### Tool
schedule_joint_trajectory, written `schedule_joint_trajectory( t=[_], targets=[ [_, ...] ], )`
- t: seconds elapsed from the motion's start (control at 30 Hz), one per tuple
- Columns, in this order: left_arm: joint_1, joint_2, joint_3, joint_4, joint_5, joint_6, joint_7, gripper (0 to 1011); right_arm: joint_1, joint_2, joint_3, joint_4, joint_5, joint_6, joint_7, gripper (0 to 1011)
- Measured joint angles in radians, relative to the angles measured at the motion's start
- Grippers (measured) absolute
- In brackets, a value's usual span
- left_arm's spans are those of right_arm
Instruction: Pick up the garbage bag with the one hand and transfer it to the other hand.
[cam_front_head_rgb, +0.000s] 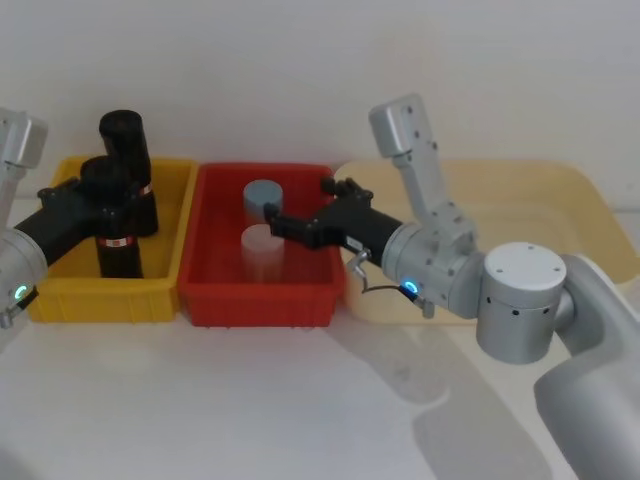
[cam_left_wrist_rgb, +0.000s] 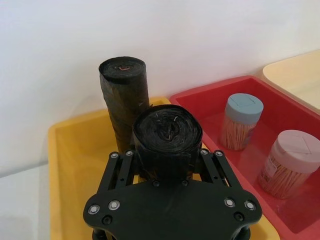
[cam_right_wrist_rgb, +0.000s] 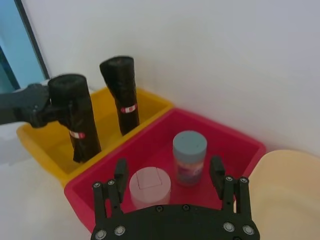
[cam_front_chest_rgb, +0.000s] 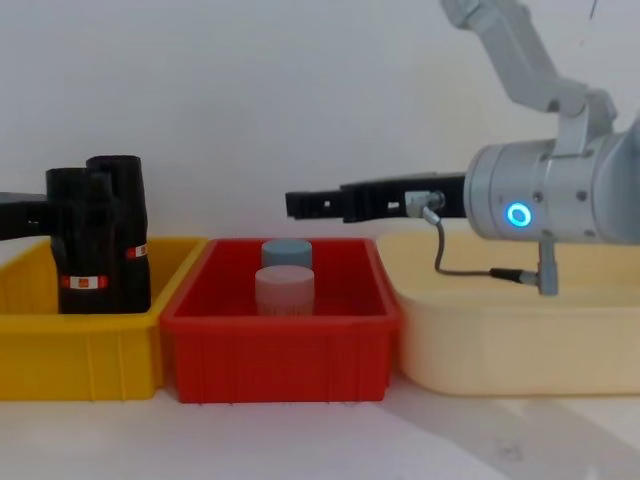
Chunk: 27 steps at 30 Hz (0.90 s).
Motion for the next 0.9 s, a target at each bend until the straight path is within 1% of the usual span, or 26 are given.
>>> schedule_joint_trajectory(
  t=[0.27, 0.5, 0.7, 0.9],
  targets=[
    [-0.002, -0.002, 0.001, 0.003, -0.001, 0.0, -0.001, 498, 0.04, -0.015, -0.025, 0.09, 0.005, 0.006, 0.028, 1001],
    [-0.003, -0.003, 0.001, 0.005, -0.001, 0.0, -0.002, 498, 0.068, -0.027, -0.043, 0.145, 0.008, 0.011, 0.049, 1001],
    [-0.004, -0.003, 0.001, 0.005, -0.001, 0.0, -0.002, 498, 0.085, -0.035, -0.055, 0.177, 0.014, 0.014, 0.065, 1002],
    [-0.004, -0.003, 0.001, 0.006, -0.001, 0.0, -0.003, 498, 0.095, -0.04, -0.063, 0.186, 0.021, 0.016, 0.076, 1001]
  ],
)
